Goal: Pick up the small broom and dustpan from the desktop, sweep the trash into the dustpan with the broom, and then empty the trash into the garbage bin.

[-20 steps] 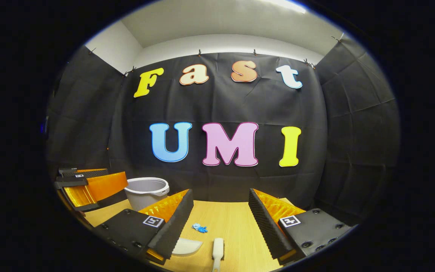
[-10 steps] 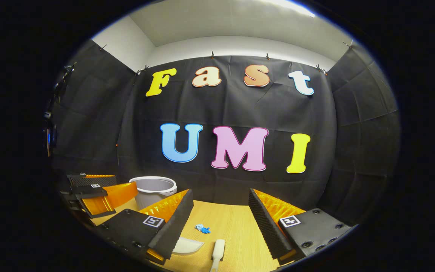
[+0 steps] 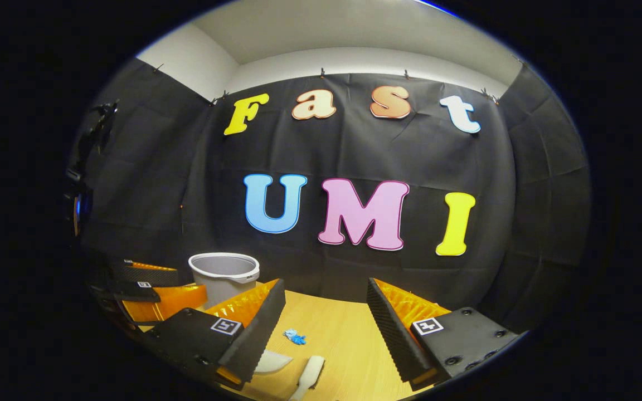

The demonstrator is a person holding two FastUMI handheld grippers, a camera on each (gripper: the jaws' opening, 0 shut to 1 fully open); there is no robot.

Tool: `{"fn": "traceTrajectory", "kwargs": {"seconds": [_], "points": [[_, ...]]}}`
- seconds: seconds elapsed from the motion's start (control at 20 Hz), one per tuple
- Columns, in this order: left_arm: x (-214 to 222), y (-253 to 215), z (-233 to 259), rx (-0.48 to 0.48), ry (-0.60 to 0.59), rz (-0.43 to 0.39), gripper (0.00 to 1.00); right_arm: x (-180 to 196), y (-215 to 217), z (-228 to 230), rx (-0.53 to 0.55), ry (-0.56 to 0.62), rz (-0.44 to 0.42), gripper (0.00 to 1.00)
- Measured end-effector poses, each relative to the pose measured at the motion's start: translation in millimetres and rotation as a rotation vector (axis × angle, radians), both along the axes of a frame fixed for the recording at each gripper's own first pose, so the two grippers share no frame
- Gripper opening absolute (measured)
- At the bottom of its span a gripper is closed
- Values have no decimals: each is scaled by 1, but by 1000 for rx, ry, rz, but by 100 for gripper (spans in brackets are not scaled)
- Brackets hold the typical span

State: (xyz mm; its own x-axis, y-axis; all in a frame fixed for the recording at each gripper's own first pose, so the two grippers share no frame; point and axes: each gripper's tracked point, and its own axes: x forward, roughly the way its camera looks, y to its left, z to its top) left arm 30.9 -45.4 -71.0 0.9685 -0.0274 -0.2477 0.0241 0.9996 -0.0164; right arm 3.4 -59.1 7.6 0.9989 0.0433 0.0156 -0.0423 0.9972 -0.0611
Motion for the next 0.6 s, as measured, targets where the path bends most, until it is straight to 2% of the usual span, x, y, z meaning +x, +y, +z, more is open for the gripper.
{"fn": "traceTrajectory", "kwargs": {"seconds": [0.25,0.4,0.6], "points": [[9,-6,-44,3,122,-18,83,23,-21,-26,15,25,32,95],[-3,-10,-101,-42,333,-30,86,29,-33,-36,34,33,44,95],[-19,-1,-166,-66,564,6,86,44,-46,-52,63,58,45,95]]}}
